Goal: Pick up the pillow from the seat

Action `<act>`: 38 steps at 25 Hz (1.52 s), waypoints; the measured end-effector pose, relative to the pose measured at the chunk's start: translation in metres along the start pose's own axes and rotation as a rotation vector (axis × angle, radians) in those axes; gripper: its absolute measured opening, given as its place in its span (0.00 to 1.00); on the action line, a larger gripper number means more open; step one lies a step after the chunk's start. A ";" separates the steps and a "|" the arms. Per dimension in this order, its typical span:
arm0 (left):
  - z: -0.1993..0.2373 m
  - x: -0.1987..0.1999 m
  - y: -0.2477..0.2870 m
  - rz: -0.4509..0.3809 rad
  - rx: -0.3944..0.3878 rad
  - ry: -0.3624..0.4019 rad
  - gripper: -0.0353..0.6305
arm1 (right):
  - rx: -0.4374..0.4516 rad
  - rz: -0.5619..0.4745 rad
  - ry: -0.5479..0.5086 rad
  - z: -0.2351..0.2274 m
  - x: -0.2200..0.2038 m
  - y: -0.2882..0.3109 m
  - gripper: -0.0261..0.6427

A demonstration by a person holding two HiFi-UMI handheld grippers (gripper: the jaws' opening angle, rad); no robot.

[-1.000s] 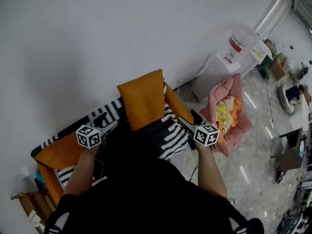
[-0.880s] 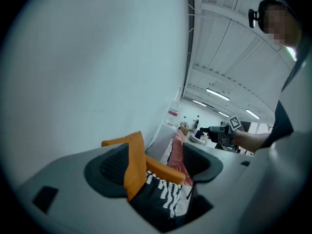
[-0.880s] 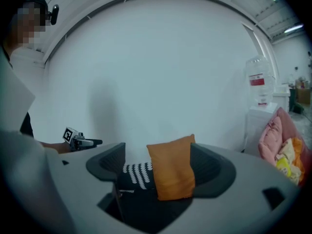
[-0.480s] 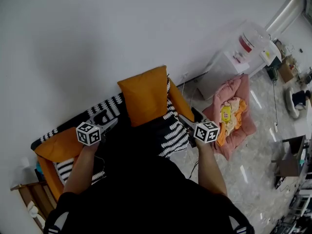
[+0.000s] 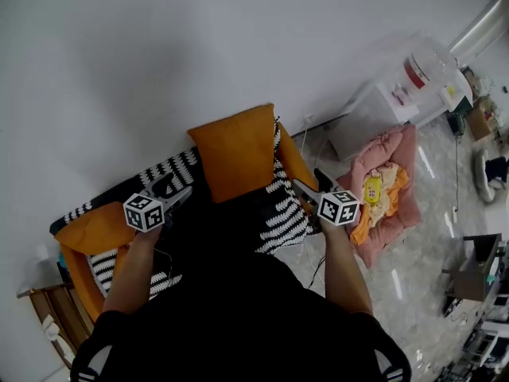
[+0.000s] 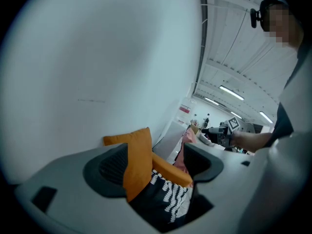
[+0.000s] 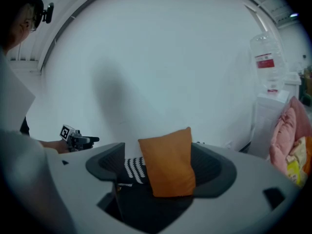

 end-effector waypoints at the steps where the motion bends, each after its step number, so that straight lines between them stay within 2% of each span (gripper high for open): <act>1: 0.000 0.000 0.004 0.002 0.004 -0.003 0.58 | 0.005 0.006 0.000 -0.004 0.001 0.003 0.66; 38: 0.051 -0.012 0.143 0.086 0.165 -0.160 0.62 | 0.140 0.211 0.043 -0.138 0.013 0.152 0.66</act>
Point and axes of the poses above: the fingertips, and each gripper's own axes: y forward along the fingers, z to its left, x out of its top, the point moved 3 cm from there along -y, backward along the fingers, and after that the axes turned 1 degree about x, right-handed, at the moved point
